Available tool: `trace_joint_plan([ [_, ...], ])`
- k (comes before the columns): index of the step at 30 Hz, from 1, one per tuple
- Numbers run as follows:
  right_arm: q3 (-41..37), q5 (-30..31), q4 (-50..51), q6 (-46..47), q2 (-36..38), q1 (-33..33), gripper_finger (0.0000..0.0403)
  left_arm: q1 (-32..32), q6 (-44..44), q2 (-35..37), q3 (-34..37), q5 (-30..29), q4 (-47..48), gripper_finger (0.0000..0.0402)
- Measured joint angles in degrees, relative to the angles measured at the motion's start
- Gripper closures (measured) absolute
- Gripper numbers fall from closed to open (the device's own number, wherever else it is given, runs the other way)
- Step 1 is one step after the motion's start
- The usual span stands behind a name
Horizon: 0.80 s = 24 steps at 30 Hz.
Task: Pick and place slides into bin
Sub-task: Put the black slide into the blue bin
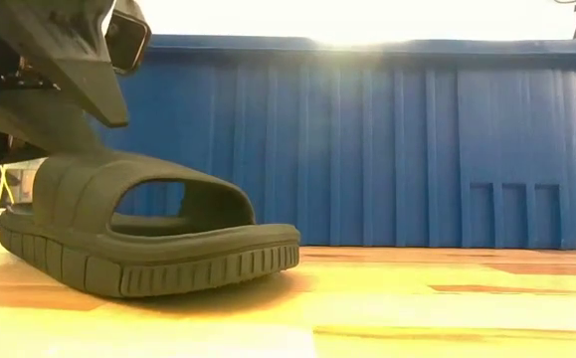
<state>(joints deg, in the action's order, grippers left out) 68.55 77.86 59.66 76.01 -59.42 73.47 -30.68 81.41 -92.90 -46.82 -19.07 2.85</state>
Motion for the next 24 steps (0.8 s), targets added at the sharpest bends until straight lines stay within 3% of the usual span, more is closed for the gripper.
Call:
trace_joint_plan([
  [13,0.00,0.00,-0.20,-1.49,0.00,0.01,0.0320,-0.02,0.04,0.00,-0.01,0.13,-0.07,0.0392],
  [19,0.00,0.00,-0.22,-1.49,0.00,0.02,0.0320,-0.07,0.29,0.00,-0.01,0.32,-1.65,0.0384],
  [24,0.00,0.00,-0.43,-1.49,0.00,0.02,0.0320,-0.07,0.21,0.00,-0.01,0.31,-10.18,0.0397],
])
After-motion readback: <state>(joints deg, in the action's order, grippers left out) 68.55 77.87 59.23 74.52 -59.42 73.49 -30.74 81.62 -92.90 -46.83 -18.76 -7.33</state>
